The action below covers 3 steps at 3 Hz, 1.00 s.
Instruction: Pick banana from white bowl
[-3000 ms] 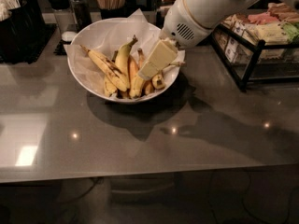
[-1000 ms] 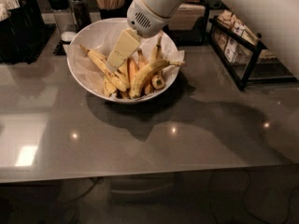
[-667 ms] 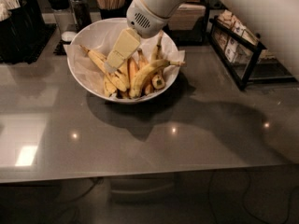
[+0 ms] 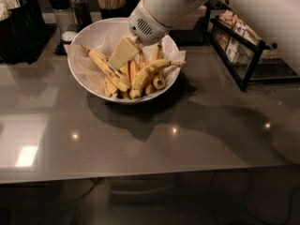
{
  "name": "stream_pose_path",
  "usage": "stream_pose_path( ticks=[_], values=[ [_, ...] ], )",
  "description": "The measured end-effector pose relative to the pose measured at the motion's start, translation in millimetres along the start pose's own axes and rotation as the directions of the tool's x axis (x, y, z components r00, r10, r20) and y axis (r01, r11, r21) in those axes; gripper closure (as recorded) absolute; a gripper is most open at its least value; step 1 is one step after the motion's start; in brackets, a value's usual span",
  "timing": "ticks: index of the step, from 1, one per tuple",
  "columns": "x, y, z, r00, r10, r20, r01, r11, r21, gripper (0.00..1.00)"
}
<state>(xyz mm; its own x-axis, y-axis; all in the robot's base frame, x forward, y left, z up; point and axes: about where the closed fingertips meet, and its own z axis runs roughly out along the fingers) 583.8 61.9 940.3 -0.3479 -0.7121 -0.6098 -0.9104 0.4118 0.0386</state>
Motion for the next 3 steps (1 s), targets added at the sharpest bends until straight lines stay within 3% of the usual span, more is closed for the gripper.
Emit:
stream_pose_path(
  ticks=[1,2,3],
  values=[
    [0,5,-1,0.998,0.059,0.032,-0.059,0.9981,-0.018,0.65],
    [0,1,5,0.994,0.102,0.036,-0.101,0.9939,-0.046,0.69],
    [-9,-1,13,0.993,0.112,0.042,-0.108,0.9906,-0.084,0.5]
  ],
)
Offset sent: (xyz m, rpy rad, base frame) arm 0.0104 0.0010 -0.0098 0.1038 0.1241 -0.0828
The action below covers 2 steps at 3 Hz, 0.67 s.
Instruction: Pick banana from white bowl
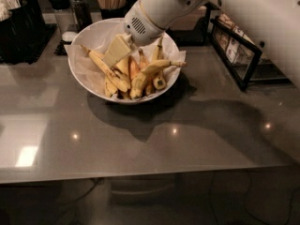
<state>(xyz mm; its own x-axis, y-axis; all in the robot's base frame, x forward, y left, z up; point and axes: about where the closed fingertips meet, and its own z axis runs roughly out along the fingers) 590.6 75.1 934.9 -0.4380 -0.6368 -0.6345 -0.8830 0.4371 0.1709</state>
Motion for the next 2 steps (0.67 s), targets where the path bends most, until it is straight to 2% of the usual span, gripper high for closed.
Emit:
stream_pose_path(
  ticks=[2],
  values=[
    [-16,5,26,1.0,-0.007,-0.009,0.006,0.9964,-0.085,0.07]
  ],
)
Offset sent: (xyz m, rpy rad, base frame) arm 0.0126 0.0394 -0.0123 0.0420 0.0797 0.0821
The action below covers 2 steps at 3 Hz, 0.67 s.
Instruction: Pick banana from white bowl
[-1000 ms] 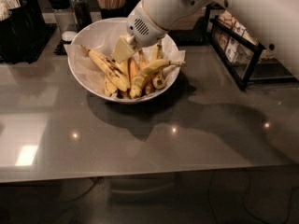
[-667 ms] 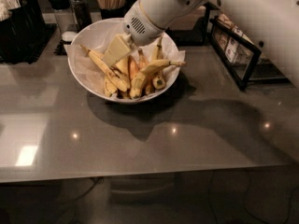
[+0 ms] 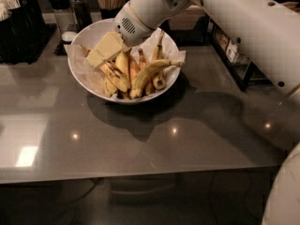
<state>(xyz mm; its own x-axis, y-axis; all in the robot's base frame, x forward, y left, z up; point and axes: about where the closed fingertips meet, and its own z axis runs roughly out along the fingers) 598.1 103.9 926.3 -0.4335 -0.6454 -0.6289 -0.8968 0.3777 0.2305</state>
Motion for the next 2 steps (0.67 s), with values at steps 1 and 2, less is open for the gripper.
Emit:
stream_pose_path(
  ticks=[1,2],
  values=[
    [1.3,-3.4,9.9,1.0,0.012,-0.004,-0.012,0.9998,-0.018,0.11],
    [1.4,-3.4,9.9,1.0,0.012,-0.005,-0.012,0.9998,-0.018,0.16]
  ],
)
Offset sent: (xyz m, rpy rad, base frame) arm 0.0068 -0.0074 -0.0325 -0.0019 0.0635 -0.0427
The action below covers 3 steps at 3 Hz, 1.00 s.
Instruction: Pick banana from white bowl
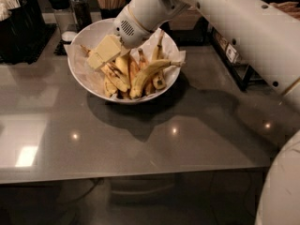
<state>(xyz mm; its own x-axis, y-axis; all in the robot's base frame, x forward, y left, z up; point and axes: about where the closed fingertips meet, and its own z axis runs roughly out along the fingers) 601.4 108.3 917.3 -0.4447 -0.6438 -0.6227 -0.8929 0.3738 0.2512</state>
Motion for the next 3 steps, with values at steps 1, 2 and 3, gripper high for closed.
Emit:
stream_pose_path(
  ticks=[1,2,3],
  values=[
    [14,-5,4,0.999,0.037,-0.015,-0.037,0.9992,0.016,0.35],
    [34,-8,8,0.995,0.092,-0.037,-0.091,0.9954,0.03,0.49],
    [42,-9,8,0.992,0.113,-0.047,-0.111,0.9931,0.037,0.52]
  ],
)
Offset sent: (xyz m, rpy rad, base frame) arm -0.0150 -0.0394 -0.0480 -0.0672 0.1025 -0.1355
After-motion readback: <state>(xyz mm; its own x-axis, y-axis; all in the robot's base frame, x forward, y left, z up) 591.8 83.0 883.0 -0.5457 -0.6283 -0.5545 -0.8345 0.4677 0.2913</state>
